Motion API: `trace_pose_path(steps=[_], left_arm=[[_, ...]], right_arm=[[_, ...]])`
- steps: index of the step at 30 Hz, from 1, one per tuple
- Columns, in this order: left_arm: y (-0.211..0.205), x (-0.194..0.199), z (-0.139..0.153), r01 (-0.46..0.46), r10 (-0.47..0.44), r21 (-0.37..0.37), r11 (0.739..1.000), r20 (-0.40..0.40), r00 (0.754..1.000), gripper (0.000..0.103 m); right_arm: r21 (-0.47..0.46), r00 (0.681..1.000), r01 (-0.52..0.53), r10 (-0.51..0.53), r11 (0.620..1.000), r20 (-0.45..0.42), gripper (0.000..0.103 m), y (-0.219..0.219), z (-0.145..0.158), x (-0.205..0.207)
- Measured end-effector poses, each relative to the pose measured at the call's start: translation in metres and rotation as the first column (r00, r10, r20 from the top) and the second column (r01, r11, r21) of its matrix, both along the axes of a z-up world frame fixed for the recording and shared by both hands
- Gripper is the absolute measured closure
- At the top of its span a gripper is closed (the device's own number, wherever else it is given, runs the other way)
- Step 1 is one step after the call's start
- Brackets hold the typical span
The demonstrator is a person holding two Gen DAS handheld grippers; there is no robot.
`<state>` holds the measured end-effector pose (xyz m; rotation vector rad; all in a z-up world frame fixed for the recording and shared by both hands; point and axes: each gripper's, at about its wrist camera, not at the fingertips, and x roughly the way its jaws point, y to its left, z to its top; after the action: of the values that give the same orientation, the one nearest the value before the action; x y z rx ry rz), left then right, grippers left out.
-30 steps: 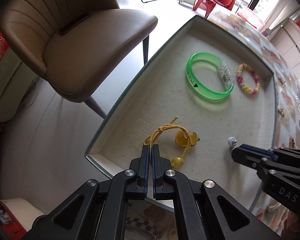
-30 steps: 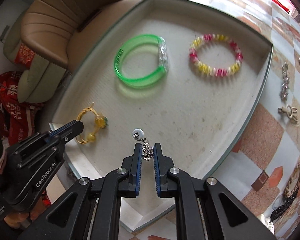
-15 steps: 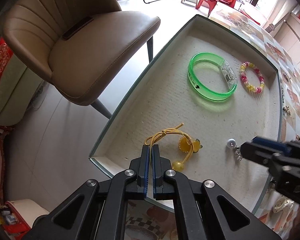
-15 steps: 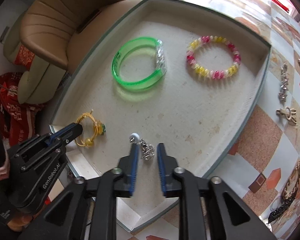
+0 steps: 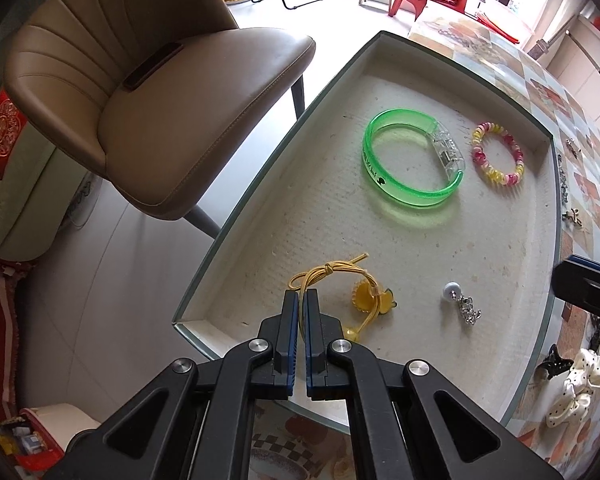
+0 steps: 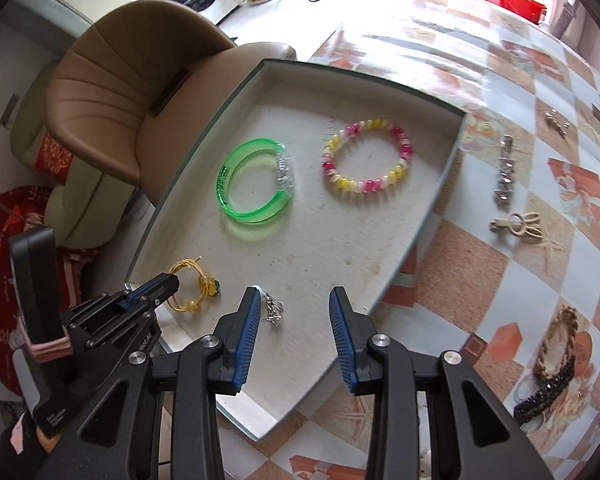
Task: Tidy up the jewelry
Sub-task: 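Open the right tool to release the earring while the left tool releases the hair tie, then move both open tools back toward the scrunchie and hair clip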
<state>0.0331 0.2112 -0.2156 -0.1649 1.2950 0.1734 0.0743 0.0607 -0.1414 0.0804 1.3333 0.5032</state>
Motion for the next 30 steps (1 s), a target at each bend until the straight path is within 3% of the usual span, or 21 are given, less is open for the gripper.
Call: trace_pose_path(steps=[9,10,11,12,15,23,25,30], left_arm=[[-0.003,0.000,0.002,0.004,-0.004,0.005,1.000,0.000,1.000,0.098],[-0.003,0.000,0.002,0.004,-0.004,0.004,1.000,-0.002,1.000,0.081],[-0.002,0.000,0.003,0.003,-0.003,0.001,1.000,-0.004,1.000,0.053],[-0.002,0.000,0.004,-0.007,0.007,0.014,1.000,-0.006,1.000,0.000],[-0.006,0.002,0.008,0.006,-0.008,0.050,0.999,0.030,1.000,0.000],[-0.018,0.006,0.012,0.034,-0.041,0.123,0.992,0.049,0.998,0.000],[-0.024,0.005,0.015,0.048,-0.056,0.127,0.991,0.054,0.997,0.000],[-0.036,0.013,0.021,0.095,-0.101,0.104,0.990,0.055,0.993,0.000]], right_arm=[[0.009,0.999,0.035,-0.035,0.999,0.030,0.057,-0.026,0.011,-0.009],[0.010,0.999,0.038,-0.038,0.999,0.032,0.055,-0.029,0.012,-0.010],[0.012,0.999,0.041,-0.041,0.999,0.033,0.054,-0.031,0.014,-0.010],[0.013,0.998,0.045,-0.046,0.999,0.034,0.051,-0.033,0.014,-0.010],[0.021,0.997,0.061,-0.062,0.998,0.036,0.044,-0.042,0.017,-0.011],[0.025,0.995,0.094,-0.095,0.995,0.038,0.040,-0.056,0.020,-0.013],[0.031,0.993,0.112,-0.113,0.993,0.037,0.021,-0.064,0.020,-0.014],[0.033,0.987,0.159,-0.160,0.987,0.031,0.016,-0.089,0.023,-0.017]])
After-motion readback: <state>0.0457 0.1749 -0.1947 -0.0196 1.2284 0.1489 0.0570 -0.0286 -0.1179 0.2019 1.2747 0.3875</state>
